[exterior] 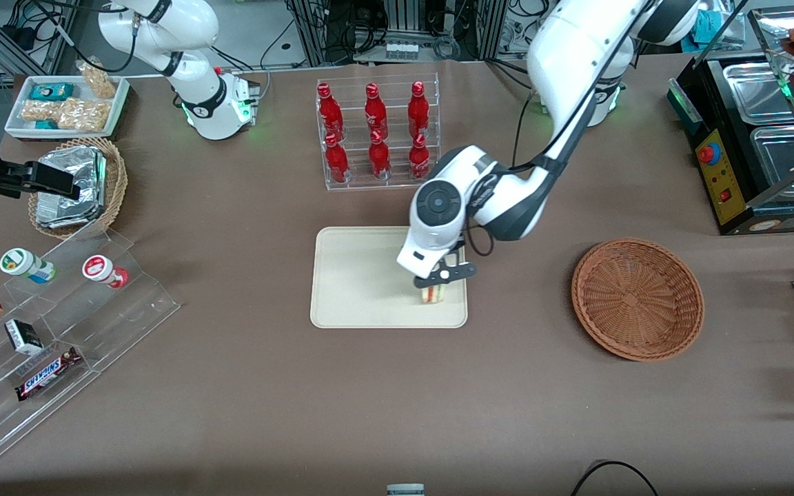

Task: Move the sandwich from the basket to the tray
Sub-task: 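Lift the sandwich and carry it over the cream tray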

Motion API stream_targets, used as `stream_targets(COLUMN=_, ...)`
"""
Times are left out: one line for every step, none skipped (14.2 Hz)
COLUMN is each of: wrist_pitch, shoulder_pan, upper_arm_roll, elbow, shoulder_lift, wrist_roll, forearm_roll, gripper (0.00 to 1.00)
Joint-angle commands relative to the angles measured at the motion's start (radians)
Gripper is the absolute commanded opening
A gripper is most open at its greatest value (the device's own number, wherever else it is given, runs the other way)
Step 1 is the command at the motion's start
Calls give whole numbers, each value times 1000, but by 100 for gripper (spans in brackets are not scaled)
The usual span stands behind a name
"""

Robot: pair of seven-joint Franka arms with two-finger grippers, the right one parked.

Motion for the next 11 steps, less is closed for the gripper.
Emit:
stream_targets(wrist_pitch=-22, shoulder_pan=-53, upper_arm_roll=15, elbow=62, shoulder_lift=35, wrist_roll=-39, forearm_roll=0, gripper=20)
stream_targets(wrist_pitch=-20, shoulder_pan=-56, upper_arm_roll=15, elbow=71, shoulder_lift=41, wrist_roll=-45, forearm_roll=-2, gripper=20)
stream_targets(wrist_pitch=-22, shoulder_pan=-61, upper_arm_roll=14, elbow=98, shoulder_lift=59, wrist_roll=-57, forearm_roll=0, gripper=20)
stream_targets(wrist_pitch=-23, shoulder_pan=-82, upper_arm_roll=14, elbow=108, shoulder_lift=73, wrist_roll=-70, forearm_roll=4, gripper=20)
stream_targets(wrist_pitch=-20, shoulder_pan=-102, upper_arm_roll=15, elbow=111, shoulder_lift=87, wrist_roll=-73, forearm_roll=8, gripper=20)
stream_targets(wrist_pitch=-20, shoulder_pan=-110, upper_arm_roll=15, elbow=118, shoulder_lift=102, wrist_roll=-73, forearm_roll=8, gripper=21)
stream_targets(wrist_pitch=-20, shoulder_pan=-114, upper_arm_roll=15, elbow=135, shoulder_lift=122, wrist_roll=-74, forearm_roll=9, gripper=21)
stream_targets(wrist_pitch=-20, shoulder_pan=-130, upper_arm_roll=15, elbow=158, shoulder_lift=139, wrist_roll=-83, forearm_roll=9, gripper=21)
stream_targets(wrist_pitch=-20, shoulder_pan=-134, upper_arm_roll=15, elbow=184, shoulder_lift=165, wrist_roll=-96, forearm_roll=9, gripper=21)
stream_targets(wrist_pitch=-20, shoulder_pan=-136, upper_arm_roll=17, elbow=219, shoulder_lift=192, wrist_roll=-108, forearm_roll=11, gripper=21)
stream_targets(wrist_pitch=-20, shoulder_pan=-142, upper_arm_roll=17, elbow=247, shoulder_lift=214, wrist_roll=-110, forearm_roll=11, gripper=21)
